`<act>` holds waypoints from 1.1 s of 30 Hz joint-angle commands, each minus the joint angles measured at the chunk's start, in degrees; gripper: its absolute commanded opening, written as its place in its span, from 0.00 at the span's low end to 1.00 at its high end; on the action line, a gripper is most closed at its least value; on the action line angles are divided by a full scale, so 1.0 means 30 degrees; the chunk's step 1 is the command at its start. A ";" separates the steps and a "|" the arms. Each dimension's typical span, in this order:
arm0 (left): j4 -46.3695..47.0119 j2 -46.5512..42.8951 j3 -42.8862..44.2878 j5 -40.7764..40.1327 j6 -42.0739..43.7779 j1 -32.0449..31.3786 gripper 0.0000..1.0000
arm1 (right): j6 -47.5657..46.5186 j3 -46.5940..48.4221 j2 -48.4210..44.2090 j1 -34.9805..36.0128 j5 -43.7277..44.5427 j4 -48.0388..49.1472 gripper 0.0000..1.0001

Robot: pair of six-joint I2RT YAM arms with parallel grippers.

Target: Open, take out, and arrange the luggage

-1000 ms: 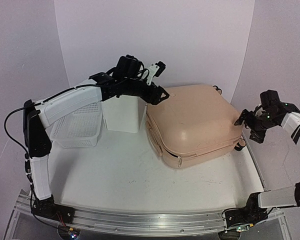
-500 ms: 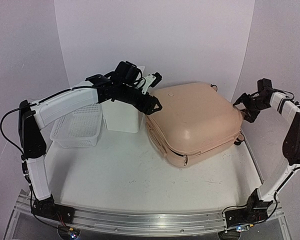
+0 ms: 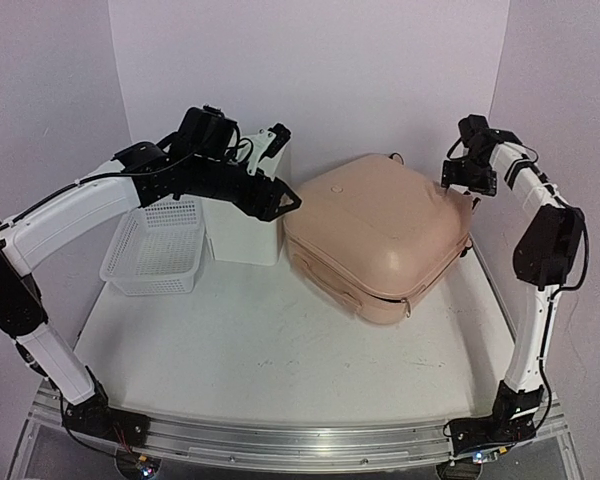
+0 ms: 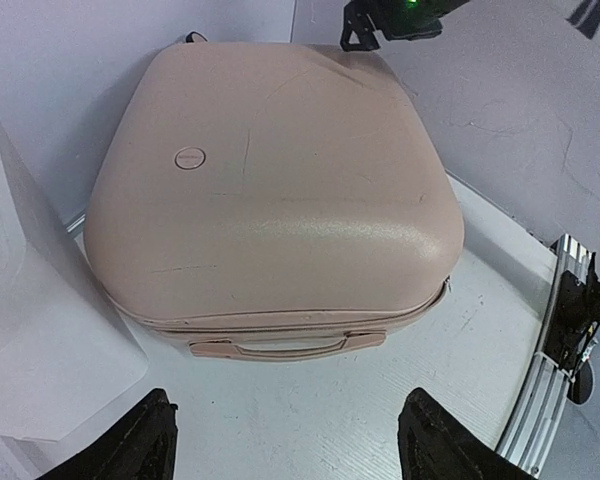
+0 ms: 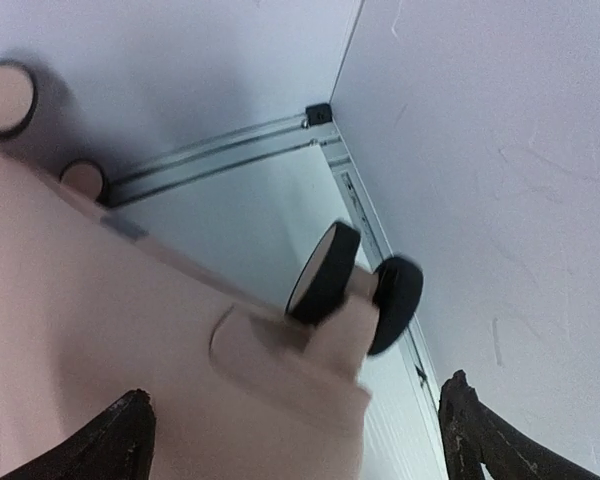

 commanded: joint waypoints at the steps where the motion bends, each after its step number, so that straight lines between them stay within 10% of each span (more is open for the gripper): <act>1: 0.1232 0.1423 0.1614 0.0027 -0.0403 0.0433 0.77 | -0.0907 -0.2764 -0.4618 0.2444 0.1161 -0.3425 0.98; 7: 0.0799 0.6825 0.7946 0.0942 -0.0078 0.1316 0.76 | 0.2317 -1.0379 -0.9161 0.6032 -0.4996 0.0781 0.98; 18: 0.1485 1.4578 1.6744 -0.1530 0.3118 0.1839 0.75 | 0.3534 -1.2632 -1.0833 1.0156 -0.1893 -0.0146 0.98; 33: 0.1613 1.4158 1.1342 0.3673 -0.2997 0.1371 0.61 | 0.4759 -1.5084 -1.5165 1.0264 0.0929 -0.1231 0.98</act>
